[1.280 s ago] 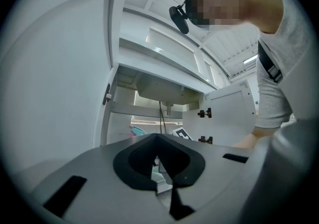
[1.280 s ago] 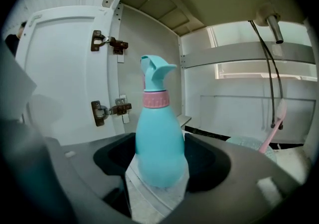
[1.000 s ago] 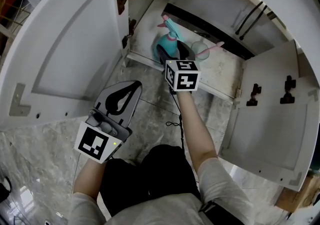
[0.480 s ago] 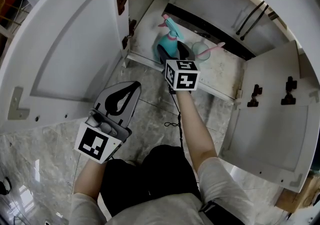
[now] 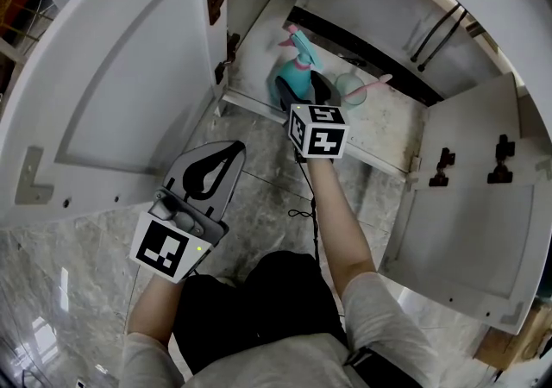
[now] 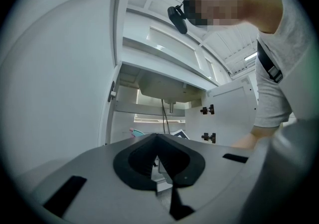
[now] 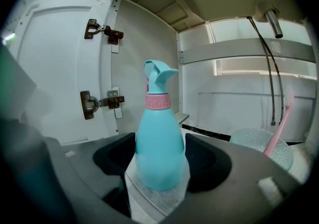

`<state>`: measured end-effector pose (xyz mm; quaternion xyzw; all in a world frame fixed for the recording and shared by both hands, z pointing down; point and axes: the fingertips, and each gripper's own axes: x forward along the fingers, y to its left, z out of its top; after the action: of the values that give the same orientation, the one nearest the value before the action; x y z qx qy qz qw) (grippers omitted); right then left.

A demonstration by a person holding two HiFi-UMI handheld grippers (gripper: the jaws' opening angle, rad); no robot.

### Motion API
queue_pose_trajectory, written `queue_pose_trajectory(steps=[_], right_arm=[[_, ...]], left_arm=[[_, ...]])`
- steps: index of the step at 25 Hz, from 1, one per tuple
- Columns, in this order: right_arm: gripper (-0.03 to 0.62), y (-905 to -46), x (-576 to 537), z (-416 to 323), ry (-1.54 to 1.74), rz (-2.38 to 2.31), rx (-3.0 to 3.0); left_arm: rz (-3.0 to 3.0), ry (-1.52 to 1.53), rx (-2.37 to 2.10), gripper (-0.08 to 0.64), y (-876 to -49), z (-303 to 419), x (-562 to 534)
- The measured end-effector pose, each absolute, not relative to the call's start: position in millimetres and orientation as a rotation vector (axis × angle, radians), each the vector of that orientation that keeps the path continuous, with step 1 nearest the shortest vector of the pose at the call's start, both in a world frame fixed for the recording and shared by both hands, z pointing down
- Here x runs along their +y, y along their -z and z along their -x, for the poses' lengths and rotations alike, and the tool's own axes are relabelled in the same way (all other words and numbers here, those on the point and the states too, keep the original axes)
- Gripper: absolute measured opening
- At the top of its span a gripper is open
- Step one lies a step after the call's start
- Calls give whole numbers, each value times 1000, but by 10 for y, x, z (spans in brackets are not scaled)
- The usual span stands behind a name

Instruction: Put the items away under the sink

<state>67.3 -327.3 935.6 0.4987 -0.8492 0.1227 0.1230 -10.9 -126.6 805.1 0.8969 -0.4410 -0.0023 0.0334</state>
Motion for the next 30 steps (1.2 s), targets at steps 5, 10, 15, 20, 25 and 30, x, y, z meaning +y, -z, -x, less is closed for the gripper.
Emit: queue_pose_trajectory(steps=[5, 10, 15, 20, 25, 30], right_arm=[[325, -9250, -3248, -664, -349, -1462, -2500], [324, -9159, -3103, -714, -361, -1482, -2517], [181, -9051, -2862, -793, -365, -1482, -2524], [11, -8818, -2605, -783, -299, -1477, -2555], [11, -8466, -2274, -801, -274, -1483, -2568], [11, -7975, -1959, -901, -319, -1523, -2569]], left_arm=[[-2744, 25, -1364, 8, -8056, 164, -1270], [-2758, 35, -1347, 8, -8038, 141, -1280], [-2796, -47, -1356, 8, -7936, 55, -1238], [-2769, -91, -1336, 8, -7821, 21, -1197], [-2705, -94, -1351, 8, -7565, 42, -1148], [-2653, -70, -1341, 8, -7110, 17, -1034]])
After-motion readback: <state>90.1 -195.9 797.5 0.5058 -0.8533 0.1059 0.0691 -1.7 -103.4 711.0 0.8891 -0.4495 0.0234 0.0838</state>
